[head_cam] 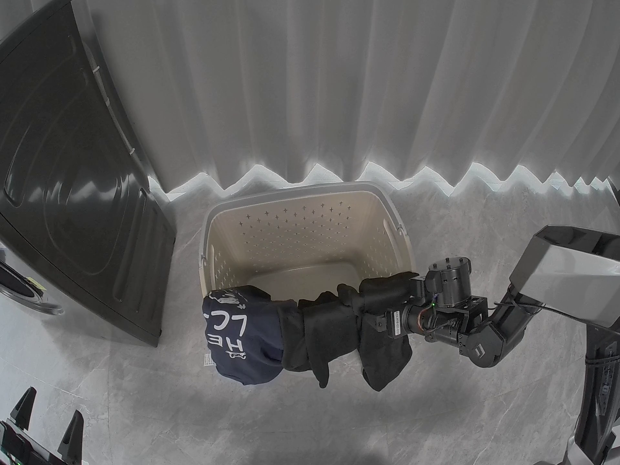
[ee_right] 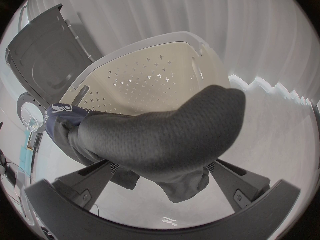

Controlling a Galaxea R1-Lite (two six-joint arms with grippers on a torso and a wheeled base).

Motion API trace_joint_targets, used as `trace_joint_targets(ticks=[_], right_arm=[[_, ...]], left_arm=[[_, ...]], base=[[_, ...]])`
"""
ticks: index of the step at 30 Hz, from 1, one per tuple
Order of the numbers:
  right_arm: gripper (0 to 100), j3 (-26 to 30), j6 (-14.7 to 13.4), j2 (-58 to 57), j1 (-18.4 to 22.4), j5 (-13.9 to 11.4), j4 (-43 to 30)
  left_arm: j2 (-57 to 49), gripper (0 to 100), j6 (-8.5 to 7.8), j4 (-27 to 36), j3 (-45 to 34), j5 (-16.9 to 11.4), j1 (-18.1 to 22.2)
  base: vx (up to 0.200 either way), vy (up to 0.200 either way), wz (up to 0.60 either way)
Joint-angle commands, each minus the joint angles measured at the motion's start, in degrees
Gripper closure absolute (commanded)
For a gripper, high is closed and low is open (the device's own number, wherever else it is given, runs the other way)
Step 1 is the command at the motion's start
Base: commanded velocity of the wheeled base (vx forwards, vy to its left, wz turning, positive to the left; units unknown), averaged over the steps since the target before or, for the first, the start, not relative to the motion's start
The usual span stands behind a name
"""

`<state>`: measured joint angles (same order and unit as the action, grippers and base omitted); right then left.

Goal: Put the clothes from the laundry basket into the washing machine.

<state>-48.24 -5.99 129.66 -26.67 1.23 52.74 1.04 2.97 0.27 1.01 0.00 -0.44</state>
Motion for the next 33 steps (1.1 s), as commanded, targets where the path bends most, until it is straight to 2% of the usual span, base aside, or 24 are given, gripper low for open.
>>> trace_joint_targets(ticks=[1,6,14,20,21,22,25,26,30,33], right_arm=[[100,-0.54,0.01,0.77,-0.13,0.00,1.32],[100,0.07,0.10,1.65,-0.49,-0.26,3.25],[100,5.79,0.18,-1.60,-1.80,-0.79,7.56],[100,16.07,-0.34,-15.58,-3.12,-0.35,12.13],[100,16.07,-0.34,-15.58,-3.12,-0.35,12.13],[100,19.23,-0.61,-20.24,-3.91,-0.09,14.50],[100,22.57,-0.61,-24.81,-4.79,0.35,17.49],[100,24.24,-0.69,-27.27,-5.58,1.32,18.89],[100,26.53,-1.40,-32.28,-6.81,2.28,20.30],[100,26.27,-0.69,-37.46,-7.34,2.28,19.77]], left_arm=[[-0.95,0,0.01,0.00,-0.92,0.00,0.00],[-0.95,0,0.01,0.00,-0.92,0.00,0.00],[-0.95,0,0.01,0.00,-0.92,0.00,0.00],[-0.95,0,0.01,0.00,-0.92,0.00,0.00],[-0.95,0,0.01,0.00,-0.92,0.00,0.00],[-0.95,0,0.01,0.00,-0.92,0.00,0.00],[-0.95,0,0.01,0.00,-0.92,0.00,0.00],[-0.95,0,0.01,0.00,-0.92,0.09,0.00],[-0.95,0,0.01,0.00,-0.92,0.09,0.00],[-0.95,0,0.01,0.00,-0.92,0.09,0.00]], base=[[0.000,0.000,0.00],[0.000,0.000,0.00],[0.000,0.000,0.00],[0.000,0.000,0.00],[0.000,0.000,0.00],[0.000,0.000,0.00],[0.000,0.000,0.00],[0.000,0.000,0.00],[0.000,0.000,0.00],[0.000,0.000,0.00]])
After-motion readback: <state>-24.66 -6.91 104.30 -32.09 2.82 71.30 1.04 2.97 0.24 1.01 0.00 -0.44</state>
